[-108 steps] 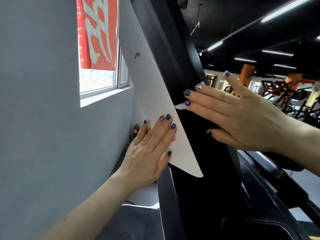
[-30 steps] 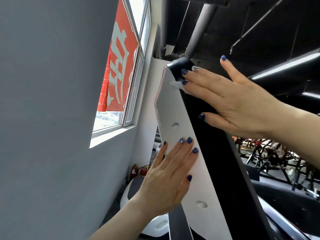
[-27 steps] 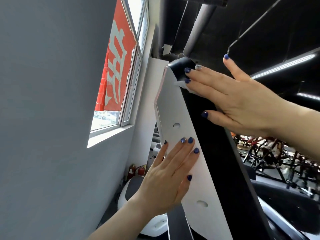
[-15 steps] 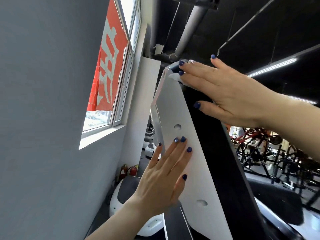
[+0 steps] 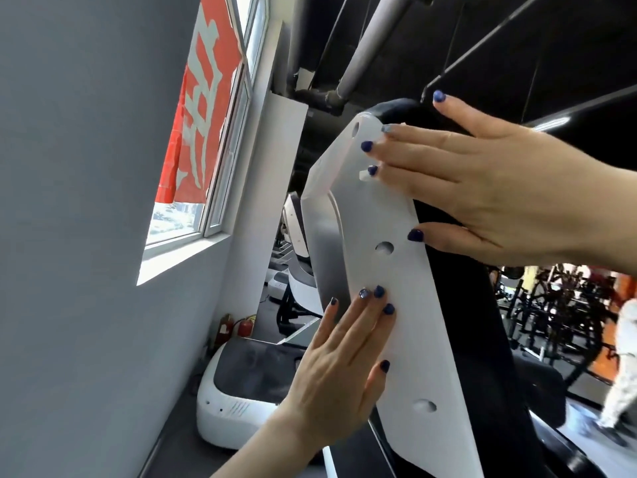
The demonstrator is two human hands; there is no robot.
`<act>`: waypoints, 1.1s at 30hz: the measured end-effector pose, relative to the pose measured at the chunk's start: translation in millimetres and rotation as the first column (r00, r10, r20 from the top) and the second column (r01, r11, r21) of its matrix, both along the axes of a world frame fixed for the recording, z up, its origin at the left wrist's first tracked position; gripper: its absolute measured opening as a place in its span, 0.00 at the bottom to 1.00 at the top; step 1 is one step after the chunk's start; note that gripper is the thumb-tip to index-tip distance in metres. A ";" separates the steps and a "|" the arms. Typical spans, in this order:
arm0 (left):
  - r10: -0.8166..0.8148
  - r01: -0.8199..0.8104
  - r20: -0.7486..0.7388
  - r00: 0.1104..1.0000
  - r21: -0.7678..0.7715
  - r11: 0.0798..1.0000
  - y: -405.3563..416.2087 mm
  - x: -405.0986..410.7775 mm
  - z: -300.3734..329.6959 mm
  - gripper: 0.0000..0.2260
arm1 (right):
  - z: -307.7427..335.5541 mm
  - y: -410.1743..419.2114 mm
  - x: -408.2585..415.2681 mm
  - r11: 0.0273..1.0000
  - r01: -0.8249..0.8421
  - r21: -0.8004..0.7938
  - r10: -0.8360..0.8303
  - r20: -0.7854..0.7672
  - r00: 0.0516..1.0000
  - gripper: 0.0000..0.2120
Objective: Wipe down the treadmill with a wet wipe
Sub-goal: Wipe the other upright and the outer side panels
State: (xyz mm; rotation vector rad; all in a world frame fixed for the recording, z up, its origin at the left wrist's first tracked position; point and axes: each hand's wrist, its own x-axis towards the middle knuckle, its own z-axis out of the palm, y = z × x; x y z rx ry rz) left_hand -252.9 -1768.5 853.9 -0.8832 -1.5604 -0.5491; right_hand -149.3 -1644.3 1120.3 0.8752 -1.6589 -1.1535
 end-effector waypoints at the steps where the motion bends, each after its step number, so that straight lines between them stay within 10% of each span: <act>1: -0.001 0.001 0.001 1.000 -0.001 1.000 0.1 -1.2 -0.4 0.34 | -1.6 -3.4 2.6 0.999 0.051 -0.014 -0.051 0.048 0.998 0.32; 12: 0.022 -0.022 0.001 1.000 -0.005 1.000 -0.9 -1.8 -6.8 0.31 | -45.3 -58.3 -12.1 0.882 0.462 0.090 -0.435 -0.216 0.874 0.36; 33: 0.074 -0.074 0.030 0.997 0.000 0.997 14.6 -3.2 -37.8 0.32 | -71.1 -3.1 9.5 0.958 0.282 0.052 -0.277 -0.090 0.957 0.34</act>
